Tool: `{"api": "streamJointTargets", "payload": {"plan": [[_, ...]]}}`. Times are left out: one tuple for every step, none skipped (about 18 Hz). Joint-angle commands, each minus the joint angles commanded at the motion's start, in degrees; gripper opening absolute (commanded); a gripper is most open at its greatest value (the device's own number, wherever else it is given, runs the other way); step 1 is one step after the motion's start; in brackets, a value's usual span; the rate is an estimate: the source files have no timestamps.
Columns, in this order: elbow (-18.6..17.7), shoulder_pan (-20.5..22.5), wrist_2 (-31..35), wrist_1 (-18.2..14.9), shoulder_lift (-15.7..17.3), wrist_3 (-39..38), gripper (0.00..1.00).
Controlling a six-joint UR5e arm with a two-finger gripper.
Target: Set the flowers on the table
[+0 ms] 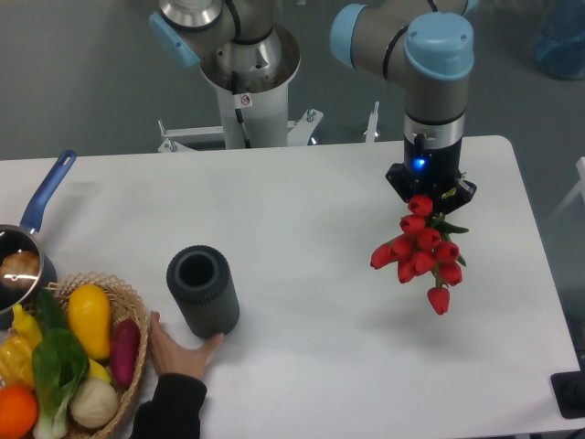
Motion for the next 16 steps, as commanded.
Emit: {"api": "streamJointTargets", "payload": {"plan": [[0.0, 0.0, 0.0, 0.0, -0.17, 0.0, 0.0], [0.0, 0.0, 0.0, 0.0, -0.18, 0.0, 0.0], [0.0, 0.0, 0.0, 0.0, -0.26, 0.0, 0.0], [0.0, 0.0, 0.0, -0.09, -0.26, 0.0, 0.0], [-0.09, -0.09, 0.0, -0.26, -0.44, -0.09, 0.0], [-0.09, -0.17, 0.09, -0.26, -1.05, -0.52, 0.0], [-0.26, -0.26, 0.09, -0.26, -1.49, -0.79, 0.0], [-0.52, -0.44, 0.52, -0.09, -2.1, -1.23, 0.0], [-0.53, -1.05, 1.49, -0.17, -2.81, -1.58, 0.0], [-0.53, -2.1, 2.37, 0.0, -3.68, -1.93, 0.0], [-0.27, -3.59, 3.07, 0.09, -4.56, -2.11, 0.0], [-0.18, -4.47, 3.51, -0.09, -5.18, -2.11, 0.01], [-0.18, -4.83, 3.52, -0.17, -5.97, -2.2, 0.07], [-0.35, -5.09, 3.6, -0.26, -6.41, -2.28, 0.13], [-0.53, -5.36, 3.69, -0.26, -6.59, -2.29, 0.2], [-0.53, -5.54, 3.69, -0.26, -6.59, -2.55, 0.28]]}}
